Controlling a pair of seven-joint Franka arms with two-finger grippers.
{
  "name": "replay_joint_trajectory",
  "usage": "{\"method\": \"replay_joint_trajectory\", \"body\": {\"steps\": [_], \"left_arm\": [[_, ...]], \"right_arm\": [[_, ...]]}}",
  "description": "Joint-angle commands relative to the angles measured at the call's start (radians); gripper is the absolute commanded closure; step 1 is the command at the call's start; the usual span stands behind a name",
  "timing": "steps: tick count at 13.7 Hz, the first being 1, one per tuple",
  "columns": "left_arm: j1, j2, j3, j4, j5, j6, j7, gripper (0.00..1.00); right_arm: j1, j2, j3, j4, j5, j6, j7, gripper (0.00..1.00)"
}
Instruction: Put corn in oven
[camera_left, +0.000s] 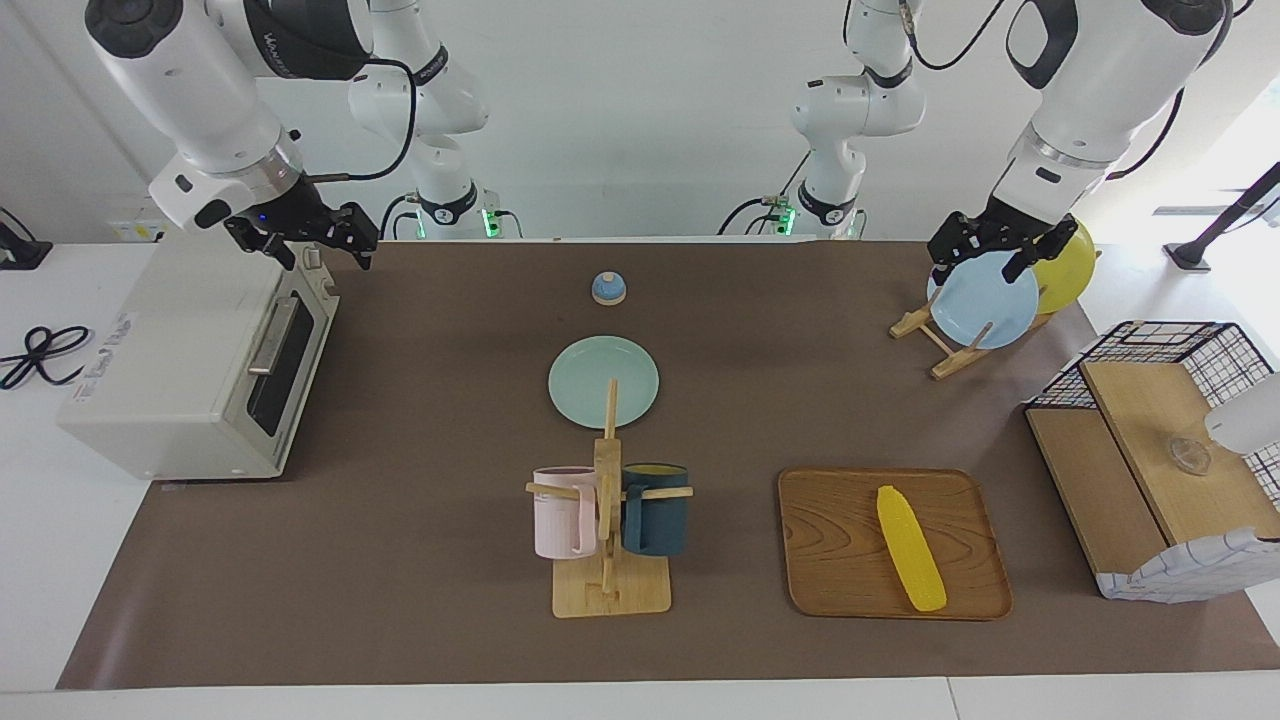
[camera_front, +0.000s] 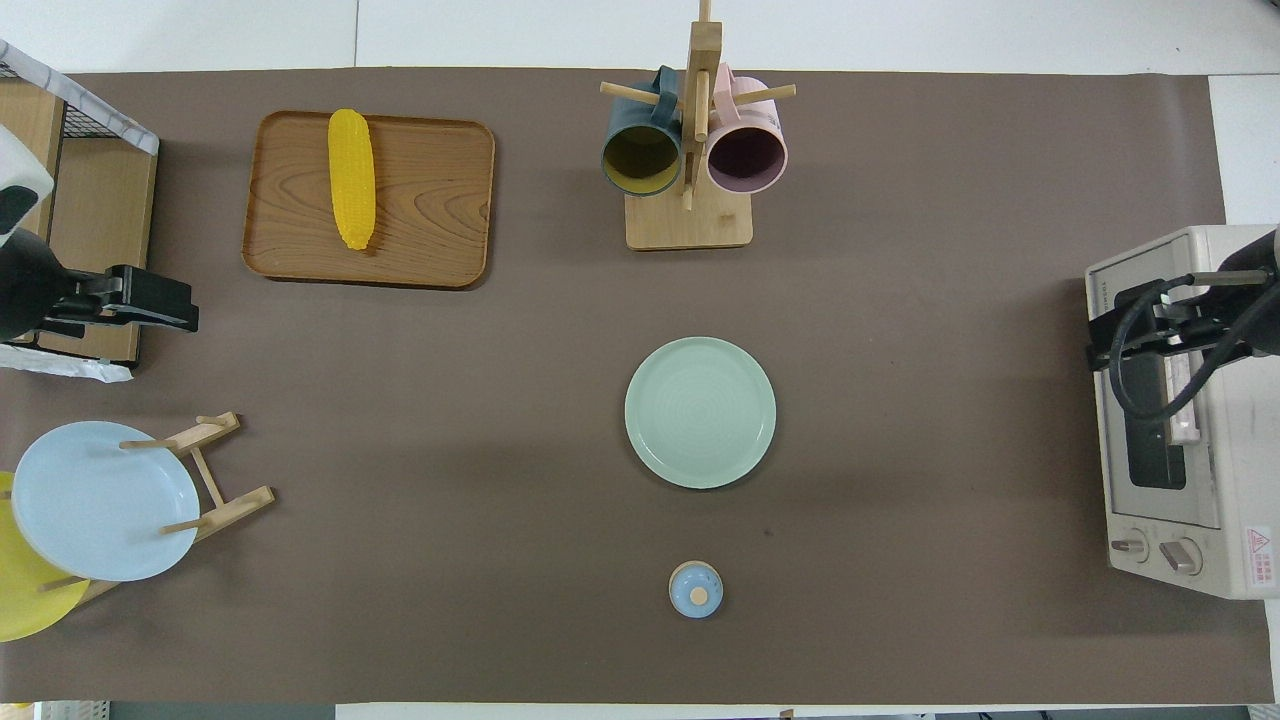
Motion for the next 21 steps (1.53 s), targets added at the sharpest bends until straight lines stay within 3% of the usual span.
{"method": "replay_joint_trajectory", "body": {"steps": [1,3,9,10,11,12,14,17,21], "left_arm": [[-0.008,-0.026,0.007,-0.028,0.012,0.009,0.002,0.00],[-0.008,-0.026,0.007,-0.026,0.012,0.014,0.012,0.00],[-0.016,-0.026,0.007,-0.025,0.012,0.017,0.001,0.00],[-0.020,-0.026,0.005,-0.028,0.012,0.025,-0.002,0.00],[-0.020,-0.026,0.004,-0.029,0.012,0.026,-0.014,0.00],[-0.022,-0.023,0.002,-0.031,0.012,0.040,-0.030,0.00],[-0.022,0.003,0.002,-0.031,0.006,0.084,-0.033,0.00],[-0.023,0.100,0.002,-0.020,-0.041,0.185,-0.041,0.00],[-0.072,0.354,-0.001,0.139,-0.046,0.233,-0.080,0.00]], "right_arm": [[-0.020,-0.026,-0.001,-0.028,0.012,0.016,0.014,0.00],[-0.061,-0.026,0.000,-0.028,0.021,0.015,0.011,0.00],[-0.055,-0.032,0.014,-0.046,0.027,0.044,-0.013,0.00],[-0.061,-0.040,0.013,-0.063,0.027,0.057,-0.057,0.14],[-0.064,-0.041,0.011,-0.079,0.029,0.103,-0.082,0.63],[-0.064,-0.057,0.006,-0.118,0.024,0.145,-0.090,1.00],[-0.102,-0.089,0.000,-0.204,0.023,0.226,-0.140,1.00],[-0.150,-0.127,-0.001,-0.305,0.001,0.309,-0.240,1.00],[-0.164,-0.173,-0.001,-0.428,-0.068,0.424,-0.185,1.00]]}}
